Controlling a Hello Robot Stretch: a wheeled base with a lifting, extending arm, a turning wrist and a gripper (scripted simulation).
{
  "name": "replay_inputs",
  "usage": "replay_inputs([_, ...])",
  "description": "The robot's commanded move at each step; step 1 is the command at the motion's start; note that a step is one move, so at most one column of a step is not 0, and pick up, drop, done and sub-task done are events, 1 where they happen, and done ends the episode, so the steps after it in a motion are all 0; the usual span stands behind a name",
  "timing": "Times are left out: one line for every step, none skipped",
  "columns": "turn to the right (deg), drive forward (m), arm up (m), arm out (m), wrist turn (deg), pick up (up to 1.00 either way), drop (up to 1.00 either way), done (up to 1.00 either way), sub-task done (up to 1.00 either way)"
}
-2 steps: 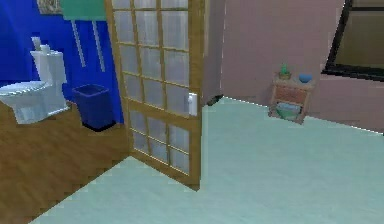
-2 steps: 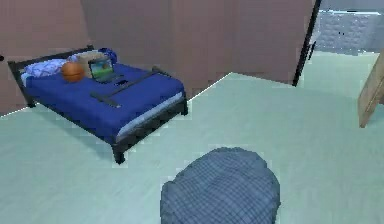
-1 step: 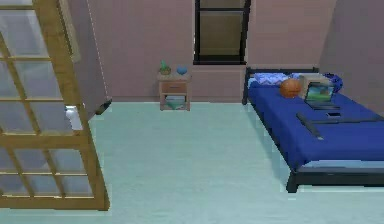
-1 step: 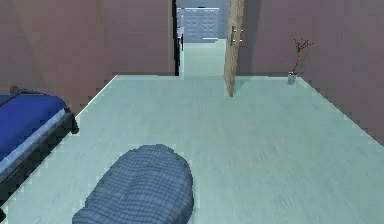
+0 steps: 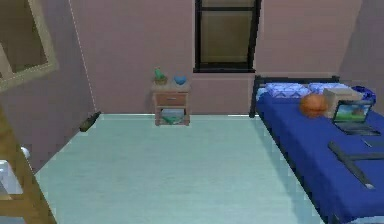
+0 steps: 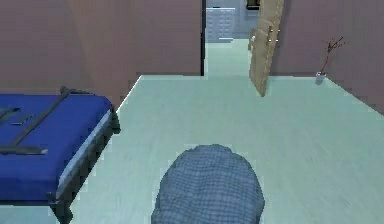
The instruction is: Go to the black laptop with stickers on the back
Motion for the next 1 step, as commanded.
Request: replay_inputs([12.0,0.0,0.0,0.0,0.0,0.0,0.0,0.0,0.0])
